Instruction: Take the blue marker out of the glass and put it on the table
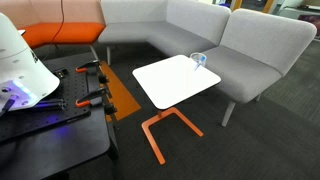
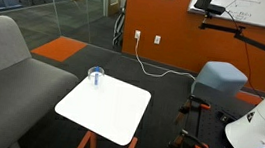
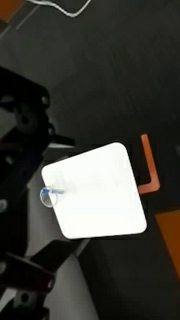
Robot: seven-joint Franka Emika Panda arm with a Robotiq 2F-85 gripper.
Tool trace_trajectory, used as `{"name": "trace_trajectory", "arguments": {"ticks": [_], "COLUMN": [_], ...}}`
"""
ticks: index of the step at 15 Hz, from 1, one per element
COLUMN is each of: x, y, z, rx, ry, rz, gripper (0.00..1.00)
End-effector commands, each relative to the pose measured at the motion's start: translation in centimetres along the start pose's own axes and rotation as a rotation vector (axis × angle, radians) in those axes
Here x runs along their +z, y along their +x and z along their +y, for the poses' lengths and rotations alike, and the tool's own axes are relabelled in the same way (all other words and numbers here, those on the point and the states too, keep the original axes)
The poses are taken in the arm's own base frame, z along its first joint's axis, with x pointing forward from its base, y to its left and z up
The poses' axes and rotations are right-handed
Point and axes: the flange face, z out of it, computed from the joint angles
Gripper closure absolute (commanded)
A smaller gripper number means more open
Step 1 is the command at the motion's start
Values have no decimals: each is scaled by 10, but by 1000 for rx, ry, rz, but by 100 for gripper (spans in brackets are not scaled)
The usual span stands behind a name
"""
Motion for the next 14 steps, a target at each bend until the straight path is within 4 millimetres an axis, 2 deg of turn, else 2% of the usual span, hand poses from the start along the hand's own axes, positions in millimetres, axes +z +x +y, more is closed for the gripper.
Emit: {"name": "trace_trajectory", "arguments": {"ticks": [1, 9, 12, 14], "x": [-1, -1, 24, 48], "y": [0, 0, 29, 50], "z": [0, 0, -23, -53], "rx": [0, 0, 0, -8], "ry": [0, 0, -10, -16], "rz": [-1, -1, -30, -47], "gripper": [0, 0, 0, 0]}}
